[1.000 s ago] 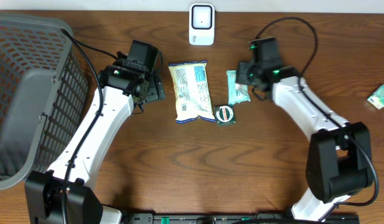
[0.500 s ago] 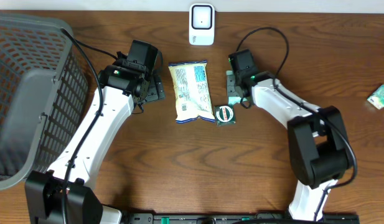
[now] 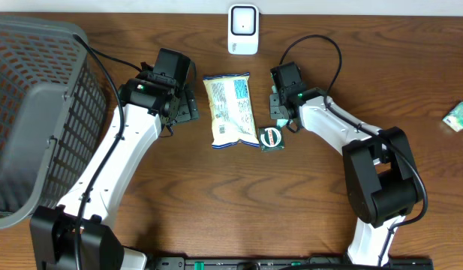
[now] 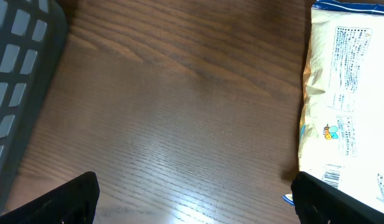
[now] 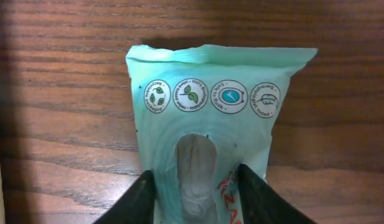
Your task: Scan the item barcode
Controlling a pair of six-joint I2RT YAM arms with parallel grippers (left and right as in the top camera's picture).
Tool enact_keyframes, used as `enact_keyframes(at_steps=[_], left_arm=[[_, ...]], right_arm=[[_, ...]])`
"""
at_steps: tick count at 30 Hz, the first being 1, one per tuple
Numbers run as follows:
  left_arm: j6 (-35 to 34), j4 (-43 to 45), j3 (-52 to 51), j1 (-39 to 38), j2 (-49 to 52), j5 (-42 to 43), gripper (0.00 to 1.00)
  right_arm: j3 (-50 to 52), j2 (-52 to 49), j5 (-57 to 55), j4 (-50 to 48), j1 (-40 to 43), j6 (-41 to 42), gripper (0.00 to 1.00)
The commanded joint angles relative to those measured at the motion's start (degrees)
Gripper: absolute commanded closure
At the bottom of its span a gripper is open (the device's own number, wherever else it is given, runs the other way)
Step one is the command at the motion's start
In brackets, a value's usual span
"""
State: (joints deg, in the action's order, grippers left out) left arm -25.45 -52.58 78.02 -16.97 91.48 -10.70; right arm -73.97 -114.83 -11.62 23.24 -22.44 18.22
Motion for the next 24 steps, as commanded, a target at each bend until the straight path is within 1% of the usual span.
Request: enact_keyframes(at_steps=[1, 8, 13, 14, 15, 16, 17, 19, 24], left_arm=[[0.3, -0.3, 0.3, 0.1, -0.5, -0.9, 0.02], [0.3, -0.3, 0.3, 0.1, -0.5, -0.9, 0.02], [0.3, -0.3, 0.3, 0.1, -0.5, -0.9, 0.02], [0.3, -0.3, 0.3, 0.1, -0.5, -0.9, 0.02], [0.3, -0.3, 0.3, 0.1, -0.5, -0.9, 0.02], [0.3, -0.3, 0.3, 0.1, -0.5, -0.9, 0.02], [0.3, -0.3, 0.3, 0.1, -0.5, -0.9, 0.02], [0.3, -0.3, 0.3, 0.1, -0.5, -0.9, 0.02], [0.3, -0.3, 0.3, 0.1, -0.5, -0.9, 0.02]], right_arm=[[1.2, -0.7, -1.0, 0.1, -0.1, -0.5, 0.65], [3.0, -0.7, -3.3, -0.3, 0.1, -1.1, 0.54], [3.7, -0.7, -3.3, -1.3, 0.1, -1.2, 0.55], [3.7, -0.7, -3.3, -1.4, 0.1, -1.2, 0.57], [3.7, -0.7, -3.3, -1.4, 0.1, -1.2, 0.63], [3.7, -0.7, -3.3, -1.6, 0.1, -1.2, 0.74], [3.7, -0.7, -3.3, -1.8, 0.1, -1.2, 0.81], [3.7, -0.7, -3.3, -2.4, 0.1, -1.2, 0.99], [2.7, -0.2, -3.3, -5.8, 0.2, -1.4, 0.99]])
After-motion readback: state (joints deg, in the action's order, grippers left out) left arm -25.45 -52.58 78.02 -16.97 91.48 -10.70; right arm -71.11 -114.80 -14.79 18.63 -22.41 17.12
